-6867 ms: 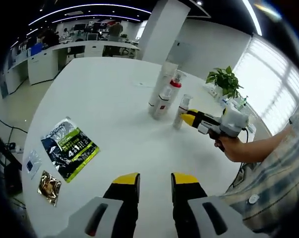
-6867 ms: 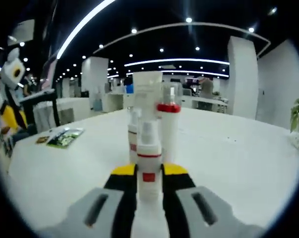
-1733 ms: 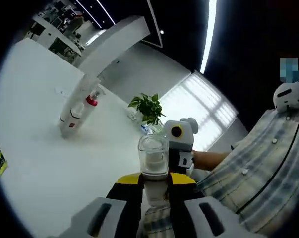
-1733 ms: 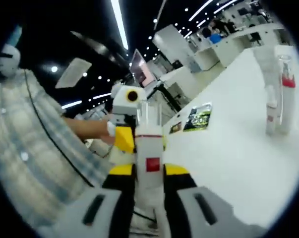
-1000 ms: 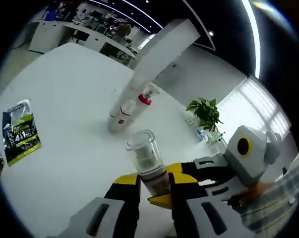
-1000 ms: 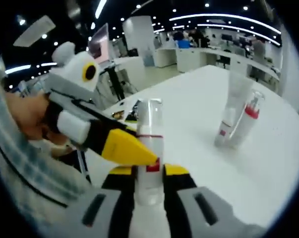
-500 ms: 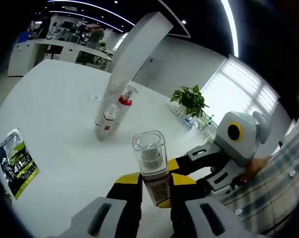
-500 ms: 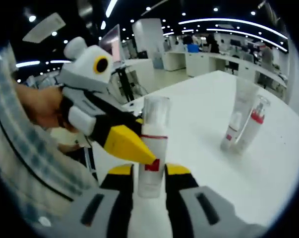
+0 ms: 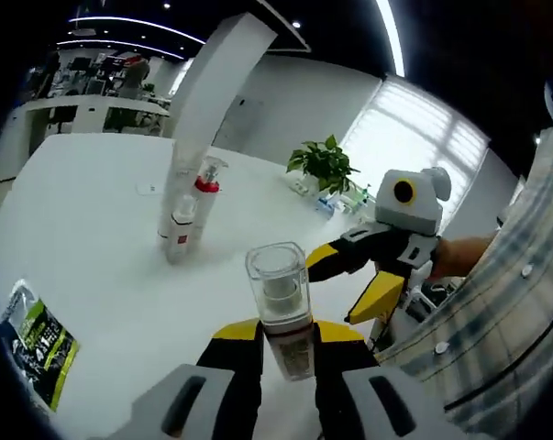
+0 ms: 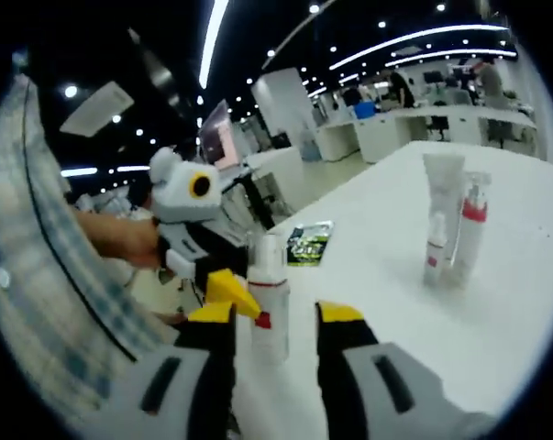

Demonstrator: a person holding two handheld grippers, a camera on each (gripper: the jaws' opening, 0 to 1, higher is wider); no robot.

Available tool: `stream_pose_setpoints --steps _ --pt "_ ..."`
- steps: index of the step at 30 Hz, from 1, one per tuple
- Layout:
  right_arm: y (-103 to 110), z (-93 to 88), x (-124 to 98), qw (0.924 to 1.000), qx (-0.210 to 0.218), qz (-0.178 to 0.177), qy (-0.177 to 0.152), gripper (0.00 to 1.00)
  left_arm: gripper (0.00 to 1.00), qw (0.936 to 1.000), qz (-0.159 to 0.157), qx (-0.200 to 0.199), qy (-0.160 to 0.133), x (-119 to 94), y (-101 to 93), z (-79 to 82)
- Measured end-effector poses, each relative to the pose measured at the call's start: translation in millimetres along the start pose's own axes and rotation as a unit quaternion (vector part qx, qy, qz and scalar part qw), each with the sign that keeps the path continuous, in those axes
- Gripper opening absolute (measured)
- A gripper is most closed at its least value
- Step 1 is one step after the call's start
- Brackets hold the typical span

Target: Arrange the skincare products in the storage area until every visible bottle or jar stands upright without overlapping.

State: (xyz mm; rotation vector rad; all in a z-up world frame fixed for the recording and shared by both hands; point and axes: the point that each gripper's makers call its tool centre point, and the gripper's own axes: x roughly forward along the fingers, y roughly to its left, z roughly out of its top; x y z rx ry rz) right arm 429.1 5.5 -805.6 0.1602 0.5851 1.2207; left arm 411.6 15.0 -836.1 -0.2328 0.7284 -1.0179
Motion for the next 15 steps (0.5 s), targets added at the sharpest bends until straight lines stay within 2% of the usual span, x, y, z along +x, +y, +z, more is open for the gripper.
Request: stream_pose_setpoints --steps 2,5,6,11,13,15 --pt "0 0.4 1 1.0000 0.001 0.005 0.003 0.32 0.20 0.9999 -0.007 0.012 0.005 2 -3.0 -0.8" --pt "7 -0.1 3 0.9996 -0.008 0.025 0.006 0.32 0.20 0.9993 -0.033 0.016 0.008 8 -16.2 1.4" --pt "11 -1.6 3 0.9992 -0.011 0.037 0.011 0.32 0.20 0.9985 -0.045 0.029 0.012 9 -21.6 1.5" --pt "16 -13.2 0 0.9976 -0.022 0.054 0.036 0.26 0.20 0.9942 -0.053 0.078 0.053 17 -29.8 -8.6" --pt "21 -16.6 -2 0.9965 -0.023 0.068 0.041 0.20 0.20 0.9935 -0.055 0.079 0.061 19 -30.7 -11.0" --pt "20 -18.8 -3 0.9964 -0.028 0.066 0.046 0.20 0.20 0.9919 -0.058 0.089 0.069 20 -31.6 -14.3"
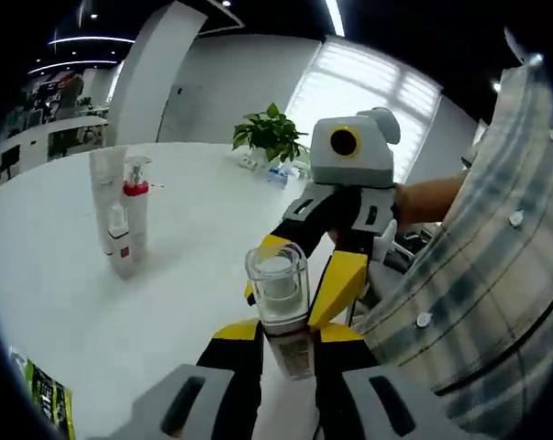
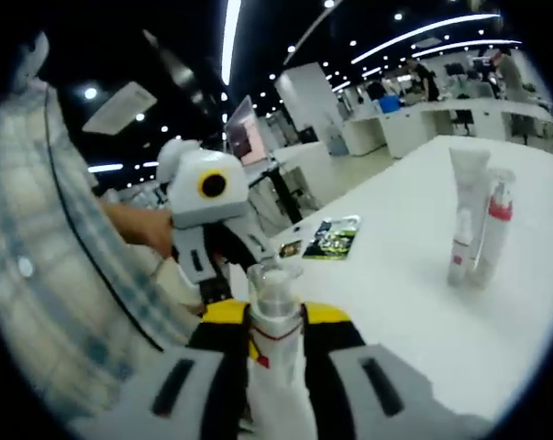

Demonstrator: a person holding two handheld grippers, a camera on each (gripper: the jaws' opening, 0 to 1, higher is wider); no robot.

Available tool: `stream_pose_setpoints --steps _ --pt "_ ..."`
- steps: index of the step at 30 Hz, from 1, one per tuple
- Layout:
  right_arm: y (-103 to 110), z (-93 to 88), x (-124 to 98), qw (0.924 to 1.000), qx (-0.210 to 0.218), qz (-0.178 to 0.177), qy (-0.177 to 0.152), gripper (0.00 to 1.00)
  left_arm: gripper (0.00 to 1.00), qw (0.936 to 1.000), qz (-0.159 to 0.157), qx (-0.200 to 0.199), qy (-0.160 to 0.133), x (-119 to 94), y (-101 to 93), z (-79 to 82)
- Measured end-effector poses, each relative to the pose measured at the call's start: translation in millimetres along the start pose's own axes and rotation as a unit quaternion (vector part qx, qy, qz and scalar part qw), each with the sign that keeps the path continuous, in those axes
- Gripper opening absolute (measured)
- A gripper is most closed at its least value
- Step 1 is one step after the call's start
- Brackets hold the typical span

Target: Arrange the skincare products in the storage area until every visible bottle or jar stands upright without overlapping.

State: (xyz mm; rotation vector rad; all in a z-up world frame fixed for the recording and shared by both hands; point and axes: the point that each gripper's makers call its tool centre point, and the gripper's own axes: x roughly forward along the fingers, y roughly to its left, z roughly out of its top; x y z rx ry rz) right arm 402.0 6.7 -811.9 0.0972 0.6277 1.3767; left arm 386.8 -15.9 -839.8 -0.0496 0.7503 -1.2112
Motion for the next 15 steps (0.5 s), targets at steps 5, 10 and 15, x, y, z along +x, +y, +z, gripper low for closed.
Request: stream_pose_setpoints --steps 5,10,15 --pt "3 -4.0 -1 1.0000 -0.005 0.005 0.006 0.19 0.20 0.9999 -0.008 0.006 0.009 0 -3.5 -3.2" --pt "-3 -2.1 0 0.9999 -0.013 -0.008 0.000 0.19 0.21 0.9999 0.011 -0.005 0.002 3 3.5 -1.9" --pt "-17 4.1 1 0.9981 -0.035 -0.049 -0.011 0.19 0.21 0.9978 0.055 -0.038 -0.003 1 19.2 -0.9"
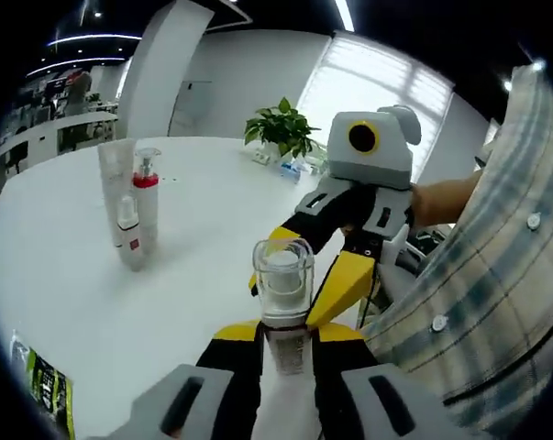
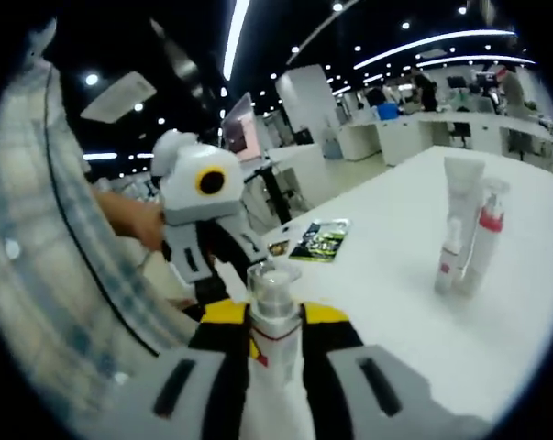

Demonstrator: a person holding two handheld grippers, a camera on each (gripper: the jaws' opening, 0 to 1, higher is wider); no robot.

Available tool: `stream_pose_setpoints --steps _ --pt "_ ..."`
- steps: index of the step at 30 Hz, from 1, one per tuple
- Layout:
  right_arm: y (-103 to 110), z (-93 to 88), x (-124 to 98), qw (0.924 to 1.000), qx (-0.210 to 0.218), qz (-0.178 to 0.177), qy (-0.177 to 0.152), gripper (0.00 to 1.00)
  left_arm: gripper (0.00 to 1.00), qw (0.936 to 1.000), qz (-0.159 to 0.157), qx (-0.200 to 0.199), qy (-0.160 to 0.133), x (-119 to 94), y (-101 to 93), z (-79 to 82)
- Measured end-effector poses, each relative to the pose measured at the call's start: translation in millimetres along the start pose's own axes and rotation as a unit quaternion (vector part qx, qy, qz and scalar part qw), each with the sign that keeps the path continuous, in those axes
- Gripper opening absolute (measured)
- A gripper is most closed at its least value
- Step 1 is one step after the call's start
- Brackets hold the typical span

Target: Arrange the skincare products in the storage area until every visible bottle or jar stands upright without overlapping.

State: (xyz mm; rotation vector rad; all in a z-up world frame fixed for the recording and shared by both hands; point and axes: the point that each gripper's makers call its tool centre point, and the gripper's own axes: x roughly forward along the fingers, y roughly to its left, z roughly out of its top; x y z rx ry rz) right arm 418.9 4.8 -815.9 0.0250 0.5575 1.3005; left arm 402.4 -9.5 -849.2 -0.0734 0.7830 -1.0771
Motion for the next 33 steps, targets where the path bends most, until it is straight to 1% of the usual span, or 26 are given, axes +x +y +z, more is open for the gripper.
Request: stream_pose_setpoints --steps 3,4,6,8,9,10,11,14,16,17,21,25,29,31,33 --pt "-8 4.0 -1 0.9999 0.004 -0.012 -0.009 0.19 0.22 0.9997 0.025 -0.006 -0.005 -1 7.5 0.3" --pt "-12 6.0 -1 0.9997 0.000 -0.021 -0.013 0.19 0.23 0.9990 0.044 -0.010 -0.001 -2 13.8 -2.9" --pt "-20 8.6 -2 0.9991 -0.005 -0.036 -0.019 0.19 0.23 0.9974 0.070 -0.015 0.014 -5 22.0 -10.5" --pt "-28 11.0 -2 0.9985 -0.009 -0.048 -0.026 0.19 0.23 0.9961 0.083 -0.027 0.014 -9 27.6 -16.2" --pt "-33 13.5 -1 0.9978 -0.007 -0.055 -0.035 0.19 0.23 0.9956 0.086 -0.034 0.013 -11 28.5 -17.7" --pt "-39 16.6 -1 0.9966 -0.015 -0.067 -0.045 0.19 0.23 0.9950 0.090 -0.043 0.014 -15 29.4 -20.3" --pt "-42 17.9 -1 0.9957 -0.028 -0.074 -0.048 0.19 0.23 0.9947 0.092 -0.044 0.013 -17 30.1 -21.5" --pt "-55 17.9 3 0.9926 -0.063 -0.093 -0.047 0.19 0.23 0.9933 0.103 -0.050 0.015 -25 32.9 -28.3" --pt "-60 17.7 5 0.9913 -0.076 -0.099 -0.044 0.19 0.22 0.9918 0.119 -0.043 0.016 -32 36.8 -32.0" --pt "-64 17.0 7 0.9907 -0.080 -0.102 -0.042 0.19 0.22 0.9911 0.124 -0.046 0.016 -34 38.1 -33.5" --pt "-79 17.5 10 0.9888 -0.087 -0.114 -0.043 0.19 0.22 0.9872 0.139 -0.078 0.004 -43 39.9 -39.2" --pt "-95 15.7 11 0.9868 -0.089 -0.127 -0.046 0.19 0.22 0.9845 0.149 -0.092 0.001 -48 37.9 -46.2" --pt "-110 9.8 11 0.9866 -0.073 -0.133 -0.059 0.19 0.22 0.9813 0.160 -0.107 -0.002 -52 35.6 -52.2" --pt "-114 6.5 11 0.9861 -0.071 -0.135 -0.067 0.19 0.22 0.9791 0.167 -0.116 -0.005 -54 34.1 -55.5" --pt "-117 5.8 10 0.9841 -0.085 -0.139 -0.070 0.19 0.22 0.9762 0.174 -0.129 -0.009 -55 32.6 -59.7"
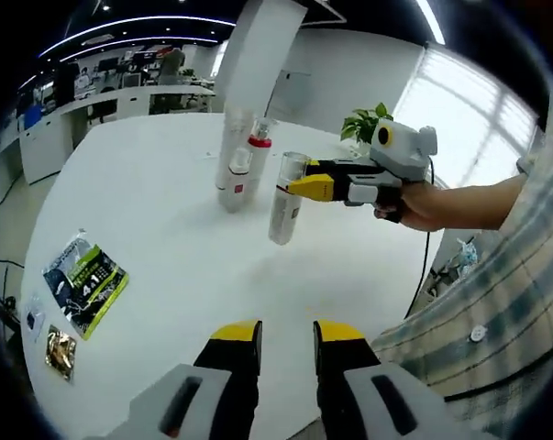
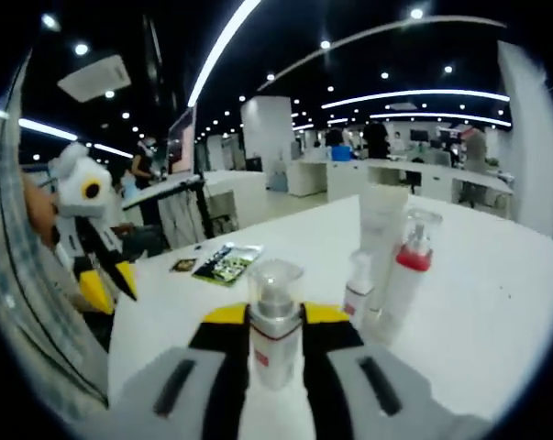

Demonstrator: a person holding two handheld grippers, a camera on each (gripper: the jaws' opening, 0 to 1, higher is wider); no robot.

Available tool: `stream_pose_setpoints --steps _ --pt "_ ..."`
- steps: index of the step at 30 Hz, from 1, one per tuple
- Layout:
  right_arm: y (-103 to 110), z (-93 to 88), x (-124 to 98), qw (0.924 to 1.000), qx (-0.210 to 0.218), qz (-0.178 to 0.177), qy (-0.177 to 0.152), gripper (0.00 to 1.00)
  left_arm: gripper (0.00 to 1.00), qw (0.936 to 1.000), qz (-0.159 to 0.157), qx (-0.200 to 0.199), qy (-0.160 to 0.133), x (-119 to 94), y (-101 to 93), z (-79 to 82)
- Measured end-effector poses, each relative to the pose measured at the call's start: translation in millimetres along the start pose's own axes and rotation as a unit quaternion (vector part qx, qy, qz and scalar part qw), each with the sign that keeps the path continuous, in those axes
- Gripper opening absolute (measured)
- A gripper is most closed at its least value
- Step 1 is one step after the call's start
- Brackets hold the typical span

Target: Arrange the skincare products in the storage area until every visible bottle or jar stands upright without overlapping.

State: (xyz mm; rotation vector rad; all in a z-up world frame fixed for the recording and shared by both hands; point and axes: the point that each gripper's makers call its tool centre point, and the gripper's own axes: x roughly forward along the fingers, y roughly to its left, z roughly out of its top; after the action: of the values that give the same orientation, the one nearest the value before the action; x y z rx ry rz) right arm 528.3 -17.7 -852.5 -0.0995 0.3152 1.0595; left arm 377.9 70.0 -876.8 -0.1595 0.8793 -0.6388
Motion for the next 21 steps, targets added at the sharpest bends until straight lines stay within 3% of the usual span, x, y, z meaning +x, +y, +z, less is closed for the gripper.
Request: stream_pose_setpoints --steps 10,16,21 --pt "-38 -2.6 10 0.9991 0.005 -0.038 -0.018 0.19 0.22 0.9992 0.026 -0.029 0.004 -12 -4.0 -20.7" --pt "-51 -4.1 19 0.9985 -0.025 -0.047 -0.014 0.19 0.23 0.9972 0.043 -0.061 -0.007 -18 -1.4 -28.7" --pt "-61 -9.3 19 0.9976 -0.029 -0.062 -0.013 0.19 0.22 0.9959 0.062 -0.064 0.016 -20 2.2 -38.6"
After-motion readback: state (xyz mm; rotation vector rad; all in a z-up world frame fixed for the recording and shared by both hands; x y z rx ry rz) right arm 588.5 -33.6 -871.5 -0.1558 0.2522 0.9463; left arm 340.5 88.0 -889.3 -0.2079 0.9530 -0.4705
